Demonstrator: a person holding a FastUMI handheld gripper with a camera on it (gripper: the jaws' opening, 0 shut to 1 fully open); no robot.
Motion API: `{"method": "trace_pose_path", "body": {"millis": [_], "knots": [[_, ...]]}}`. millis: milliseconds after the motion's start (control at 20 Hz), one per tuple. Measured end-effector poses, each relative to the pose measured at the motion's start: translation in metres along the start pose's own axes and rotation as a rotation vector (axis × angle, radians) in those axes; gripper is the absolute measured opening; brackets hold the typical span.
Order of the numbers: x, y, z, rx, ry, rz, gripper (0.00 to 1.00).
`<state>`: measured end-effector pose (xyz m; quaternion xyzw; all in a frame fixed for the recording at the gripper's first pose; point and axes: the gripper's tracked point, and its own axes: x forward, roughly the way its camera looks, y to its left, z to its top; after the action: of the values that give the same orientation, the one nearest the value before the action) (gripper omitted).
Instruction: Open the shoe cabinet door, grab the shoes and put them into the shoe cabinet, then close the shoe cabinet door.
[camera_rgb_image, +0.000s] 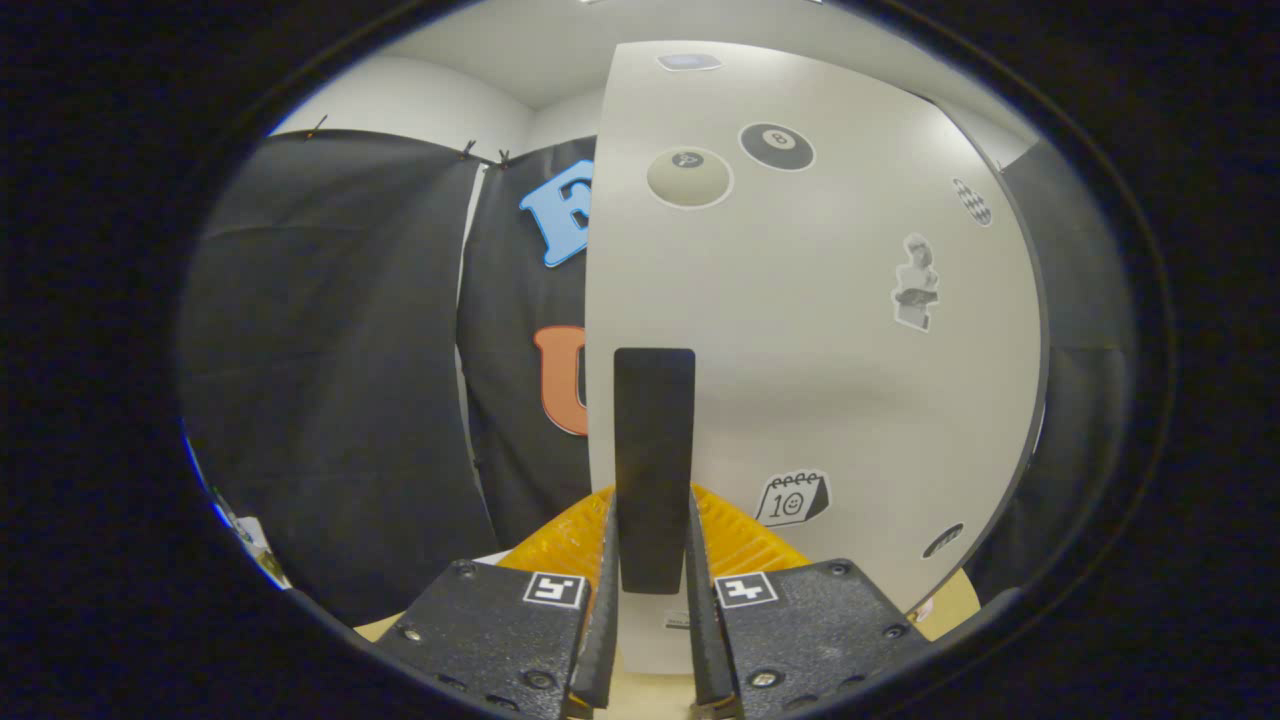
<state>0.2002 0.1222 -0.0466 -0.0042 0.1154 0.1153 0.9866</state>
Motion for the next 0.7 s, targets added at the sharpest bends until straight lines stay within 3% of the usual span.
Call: {"method": "trace_pose_path", "body": {"millis": [300, 700], "knots": [[-0.055, -0.006, -0.006, 0.024, -0.004, 0.093, 0.31], [-0.129, -0.031, -0.011, 0.058, -0.007, 0.137, 0.3]]}}
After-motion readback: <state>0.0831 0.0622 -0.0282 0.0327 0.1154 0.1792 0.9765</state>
